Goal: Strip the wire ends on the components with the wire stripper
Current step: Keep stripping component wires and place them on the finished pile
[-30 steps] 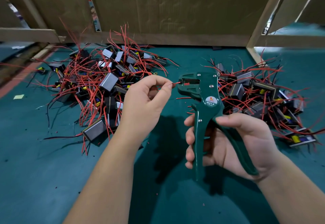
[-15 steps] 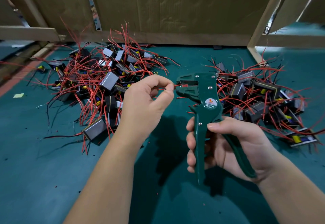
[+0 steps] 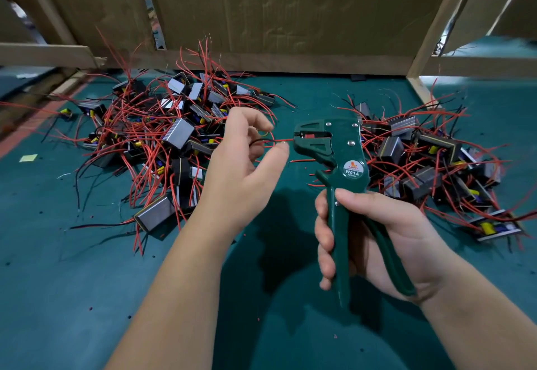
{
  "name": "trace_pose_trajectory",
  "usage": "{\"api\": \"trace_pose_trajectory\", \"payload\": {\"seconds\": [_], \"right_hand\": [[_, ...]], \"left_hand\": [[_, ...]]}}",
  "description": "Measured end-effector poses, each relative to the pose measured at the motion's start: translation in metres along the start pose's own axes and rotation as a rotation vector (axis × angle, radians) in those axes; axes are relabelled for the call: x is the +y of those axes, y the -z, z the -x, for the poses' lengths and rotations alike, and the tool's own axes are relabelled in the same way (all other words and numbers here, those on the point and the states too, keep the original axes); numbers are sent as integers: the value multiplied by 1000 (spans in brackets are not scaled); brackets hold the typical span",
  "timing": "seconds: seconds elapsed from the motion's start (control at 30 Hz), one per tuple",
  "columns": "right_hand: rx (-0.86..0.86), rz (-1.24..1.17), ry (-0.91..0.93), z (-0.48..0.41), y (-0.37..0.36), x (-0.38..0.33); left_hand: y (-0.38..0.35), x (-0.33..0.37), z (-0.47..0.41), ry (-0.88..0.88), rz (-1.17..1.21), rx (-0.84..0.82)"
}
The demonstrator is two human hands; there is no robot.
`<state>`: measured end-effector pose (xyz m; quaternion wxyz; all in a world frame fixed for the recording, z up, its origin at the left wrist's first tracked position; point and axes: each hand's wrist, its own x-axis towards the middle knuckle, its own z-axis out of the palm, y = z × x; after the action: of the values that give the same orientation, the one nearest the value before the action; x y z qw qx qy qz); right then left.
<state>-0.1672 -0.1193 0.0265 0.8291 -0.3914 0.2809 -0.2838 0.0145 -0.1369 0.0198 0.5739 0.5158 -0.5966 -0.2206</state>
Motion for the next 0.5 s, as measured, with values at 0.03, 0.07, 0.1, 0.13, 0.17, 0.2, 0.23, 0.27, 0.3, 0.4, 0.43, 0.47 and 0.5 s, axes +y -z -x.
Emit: {"api": "trace_pose_trajectory", "payload": {"seconds": [0.03, 0.07, 0.1, 0.13, 0.17, 0.2, 0.23, 0.27, 0.3, 0.4, 0.43, 0.47, 0.5], "right_hand": [[58, -15, 13, -2, -3, 1], [116, -27, 17, -4, -4, 1], [159, -33, 16, -6, -6, 1], [185, -35, 16, -7, -6, 1], [196, -42, 20, -7, -5, 2], [191, -58, 27, -7, -3, 3], [168, -89, 34, -7, -2, 3], [138, -133, 45, -7, -2, 4], [116, -176, 65, -8, -1, 4], [128, -214, 111, -11, 2, 1], [137, -207, 96, -11, 3, 0], [138, -198, 69, -11, 4, 0], [126, -186, 38, -10, 5, 1]], "left_hand": [[-1, 0, -1, 29, 28, -24], [-2, 0, -1, 45, 14, -66], [-3, 0, 0, 41, -31, -113], [-5, 0, 2, 37, -72, -158], [-6, 0, 5, 51, -84, -187], [-7, 0, 7, 66, -91, -199], [-7, 1, 9, 64, -103, -199], [-6, 1, 9, 52, -126, -189], [-6, 2, 9, 38, -146, -174], [-4, 1, 3, 6, -139, -110], [-4, 0, 2, -7, -122, -85], [-3, 0, 1, -15, -103, -63], [-2, -1, 1, -19, -89, -46]]}}
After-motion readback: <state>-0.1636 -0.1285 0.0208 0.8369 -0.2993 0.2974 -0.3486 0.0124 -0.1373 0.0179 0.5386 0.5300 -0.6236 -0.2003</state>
